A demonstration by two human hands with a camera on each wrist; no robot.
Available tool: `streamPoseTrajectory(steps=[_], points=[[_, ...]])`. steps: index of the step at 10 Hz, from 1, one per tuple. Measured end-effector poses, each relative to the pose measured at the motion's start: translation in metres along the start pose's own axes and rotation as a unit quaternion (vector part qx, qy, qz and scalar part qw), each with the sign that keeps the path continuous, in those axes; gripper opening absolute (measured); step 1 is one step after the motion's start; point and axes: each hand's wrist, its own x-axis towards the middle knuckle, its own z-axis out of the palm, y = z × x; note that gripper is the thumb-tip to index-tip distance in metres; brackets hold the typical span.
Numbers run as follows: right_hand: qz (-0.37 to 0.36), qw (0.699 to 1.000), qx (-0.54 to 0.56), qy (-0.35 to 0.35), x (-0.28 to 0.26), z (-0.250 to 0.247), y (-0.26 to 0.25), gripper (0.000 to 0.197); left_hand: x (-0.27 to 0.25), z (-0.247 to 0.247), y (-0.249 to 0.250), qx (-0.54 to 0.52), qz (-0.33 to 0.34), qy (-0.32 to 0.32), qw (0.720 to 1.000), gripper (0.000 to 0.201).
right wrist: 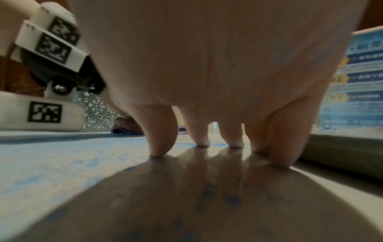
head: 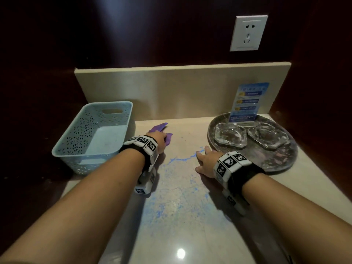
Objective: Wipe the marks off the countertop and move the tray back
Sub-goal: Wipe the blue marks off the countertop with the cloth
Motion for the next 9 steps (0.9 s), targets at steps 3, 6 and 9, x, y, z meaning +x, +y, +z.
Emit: streamPoseTrajectory(steps=[3,6,9], points=[[0.021,0.999,0.002,-0.024,-0.028,0.003,0.005,0.062,0.005,0.002,0.004,0.132,0.055,-0.041,0.989,0.051],[0.046,0.999,0.018,-0.017,-0.05,0.017,0.015,0.061,-0.006,0.01,0.061,0.027,0.113,-0.024,0.993,0.045],[0.055,0.998,0.015,-0.023,-0.066,0.022,0.018,0.055,-0.024,0.024,0.088,-0.022,0.182,-0.072,0.98,0.044]])
